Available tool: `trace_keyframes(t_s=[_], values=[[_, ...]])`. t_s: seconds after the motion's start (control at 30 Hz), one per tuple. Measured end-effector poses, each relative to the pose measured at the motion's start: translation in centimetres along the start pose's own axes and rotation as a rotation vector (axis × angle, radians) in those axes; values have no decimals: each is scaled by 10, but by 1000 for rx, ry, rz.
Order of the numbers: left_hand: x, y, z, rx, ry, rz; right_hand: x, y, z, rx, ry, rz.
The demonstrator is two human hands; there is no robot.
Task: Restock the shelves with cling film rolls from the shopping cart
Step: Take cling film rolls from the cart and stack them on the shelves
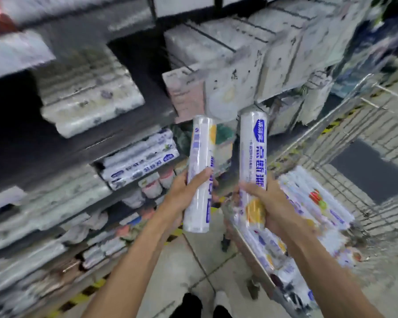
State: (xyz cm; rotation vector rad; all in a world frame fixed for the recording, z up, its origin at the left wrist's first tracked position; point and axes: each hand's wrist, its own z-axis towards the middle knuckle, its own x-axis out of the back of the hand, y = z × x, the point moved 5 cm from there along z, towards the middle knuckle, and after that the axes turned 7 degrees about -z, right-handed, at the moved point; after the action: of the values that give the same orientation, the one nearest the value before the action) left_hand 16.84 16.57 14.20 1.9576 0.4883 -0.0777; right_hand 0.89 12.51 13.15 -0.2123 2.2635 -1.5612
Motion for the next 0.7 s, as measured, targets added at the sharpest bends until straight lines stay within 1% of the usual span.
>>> trace_keyframes(t_s=[0.13,0.3,0.43,0.57,0.7], values=[[75,33,-84,-117,123,-88,-105,-1,-27,-15,-233,-28],[190,47,-193,-227,324,-122,-243,15,-73,-52,-496,-111],[293,48,-292,-271,463,-118,-362,46,-122,-98,-662,-105],[386,53,-385,-332,569,-53,-478,71,-176,-128,-807,-60],[471,68,-451,-391,686,14,-575,85,-217,-111,-915,-73]])
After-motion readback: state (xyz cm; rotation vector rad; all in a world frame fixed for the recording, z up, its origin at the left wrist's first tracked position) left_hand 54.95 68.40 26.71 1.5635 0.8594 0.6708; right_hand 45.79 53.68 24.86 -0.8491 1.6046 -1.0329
